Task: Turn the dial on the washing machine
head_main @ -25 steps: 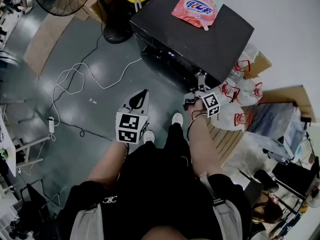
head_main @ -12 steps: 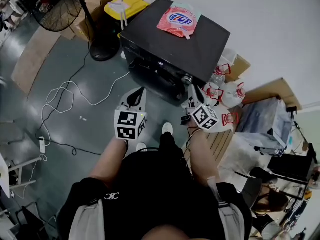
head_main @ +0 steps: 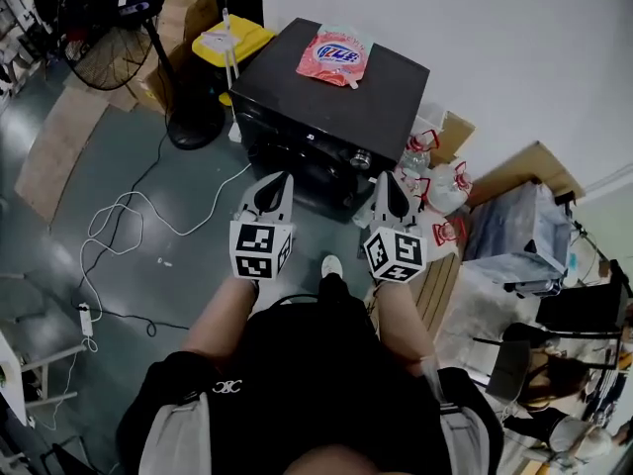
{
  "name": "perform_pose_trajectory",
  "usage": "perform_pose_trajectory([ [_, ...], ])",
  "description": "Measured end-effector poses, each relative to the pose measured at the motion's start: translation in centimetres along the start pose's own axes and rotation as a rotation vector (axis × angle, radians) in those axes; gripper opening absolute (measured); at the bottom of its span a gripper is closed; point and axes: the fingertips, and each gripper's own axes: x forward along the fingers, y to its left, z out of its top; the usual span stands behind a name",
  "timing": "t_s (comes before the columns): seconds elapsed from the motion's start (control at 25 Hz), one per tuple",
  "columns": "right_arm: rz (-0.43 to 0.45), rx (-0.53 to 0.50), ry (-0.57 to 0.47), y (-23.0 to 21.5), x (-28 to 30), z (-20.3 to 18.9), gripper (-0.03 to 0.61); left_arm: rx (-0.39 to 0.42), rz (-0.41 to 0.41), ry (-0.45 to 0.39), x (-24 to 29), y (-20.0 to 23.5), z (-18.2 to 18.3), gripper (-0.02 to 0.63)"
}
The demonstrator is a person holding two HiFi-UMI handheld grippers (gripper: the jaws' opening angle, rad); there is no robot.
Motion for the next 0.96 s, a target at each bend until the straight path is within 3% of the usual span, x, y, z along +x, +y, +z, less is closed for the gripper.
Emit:
perform_pose_trajectory([
  [0.36,0.016,0.032,0.004,3.0,-1.8,0.2,0.0,0.015,-0.013,-0.03,-2.2,0.0,0.7,-0.005],
  [0.96,-0.012,0.106,0.021,4.2,-2.3,-0.6,0.0,0.039,-0.029,-0.025,-4.2,0.9,1.0,-0.005],
])
